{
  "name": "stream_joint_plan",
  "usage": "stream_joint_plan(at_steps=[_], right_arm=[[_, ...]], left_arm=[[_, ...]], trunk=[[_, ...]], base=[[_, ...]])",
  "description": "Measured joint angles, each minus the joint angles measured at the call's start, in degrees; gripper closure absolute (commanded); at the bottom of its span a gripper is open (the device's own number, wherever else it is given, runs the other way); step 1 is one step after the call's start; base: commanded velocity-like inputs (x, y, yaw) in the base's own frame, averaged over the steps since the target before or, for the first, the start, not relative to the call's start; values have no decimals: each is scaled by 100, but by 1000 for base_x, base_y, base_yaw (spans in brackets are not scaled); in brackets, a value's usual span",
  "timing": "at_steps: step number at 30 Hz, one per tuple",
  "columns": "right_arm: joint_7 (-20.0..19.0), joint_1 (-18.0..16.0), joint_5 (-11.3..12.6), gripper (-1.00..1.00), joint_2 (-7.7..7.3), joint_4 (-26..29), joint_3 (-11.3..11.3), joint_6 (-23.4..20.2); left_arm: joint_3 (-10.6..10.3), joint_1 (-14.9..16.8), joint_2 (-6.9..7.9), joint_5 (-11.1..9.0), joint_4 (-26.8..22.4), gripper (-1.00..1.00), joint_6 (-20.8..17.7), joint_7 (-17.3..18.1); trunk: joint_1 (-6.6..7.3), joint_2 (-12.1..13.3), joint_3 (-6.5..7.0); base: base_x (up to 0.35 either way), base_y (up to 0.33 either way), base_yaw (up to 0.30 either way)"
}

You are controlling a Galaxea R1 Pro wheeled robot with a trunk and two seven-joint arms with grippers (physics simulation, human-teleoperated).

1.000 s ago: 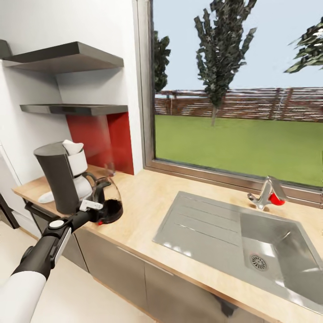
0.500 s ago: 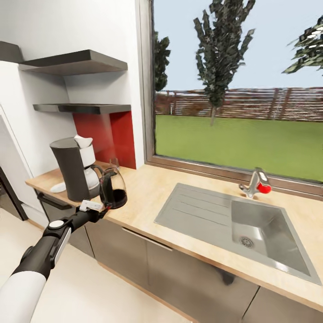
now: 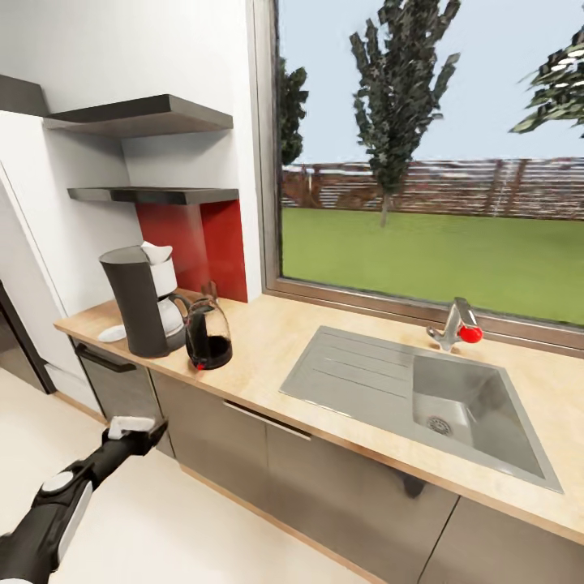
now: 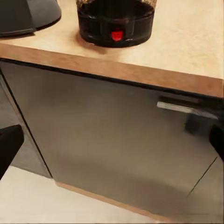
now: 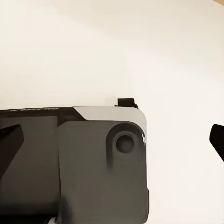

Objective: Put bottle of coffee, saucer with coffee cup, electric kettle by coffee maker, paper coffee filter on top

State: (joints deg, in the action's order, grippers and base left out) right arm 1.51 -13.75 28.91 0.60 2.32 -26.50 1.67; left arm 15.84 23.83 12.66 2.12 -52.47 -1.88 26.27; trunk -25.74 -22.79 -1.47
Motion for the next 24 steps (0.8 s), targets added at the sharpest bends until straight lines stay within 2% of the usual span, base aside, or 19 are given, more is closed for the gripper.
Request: stream_joint_plan(at_steps=[4,6,8,11,14,19,20,21,22,24], right_arm=[[0,0,0,-100,3,0,0,1],[0,0,0,-100,5,0,0,1],[0,0,0,-100,6,0,0,3],[1,0,0,-100,6,0,0,3],[0,0,0,-100,5,0,0,2],[0,0,0,-100,-12,2,0,7],[0,0,0,-100,-14,3,3,8],[0,0,2,-100,-17,5,6,8],[0,0,5,-100,-17,5,6,8],[-3,0,7,-100,-17,7,7,13]], left_arm=[[230,-680,-11,-59,13,-100,628,3],[285,-926,-26,-56,79,-100,779,-8],[303,-1080,-32,-52,161,-100,838,-16],[288,-1432,-34,-8,621,-100,919,-30],[269,-1640,-2,138,1108,-100,938,-35],[274,-1803,41,677,1962,-100,936,-83],[270,-1816,46,835,2183,-100,931,-131],[262,-1830,39,1278,2711,-100,921,-686],[243,-1841,33,1348,3456,-100,927,-835],[240,-1835,26,1370,3645,-100,927,-1009]], trunk=[[0,0,0],[0,0,0],[-1,0,1],[0,0,0],[-1,0,1],[-1,0,1],[-1,0,1],[-1,0,2],[-1,0,0],[-1,0,1]], base=[[0,0,0],[0,0,0],[0,0,0],[0,0,0],[0,0,0],[0,0,0],[0,0,0],[0,0,0],[0,0,0],[0,0,0]])
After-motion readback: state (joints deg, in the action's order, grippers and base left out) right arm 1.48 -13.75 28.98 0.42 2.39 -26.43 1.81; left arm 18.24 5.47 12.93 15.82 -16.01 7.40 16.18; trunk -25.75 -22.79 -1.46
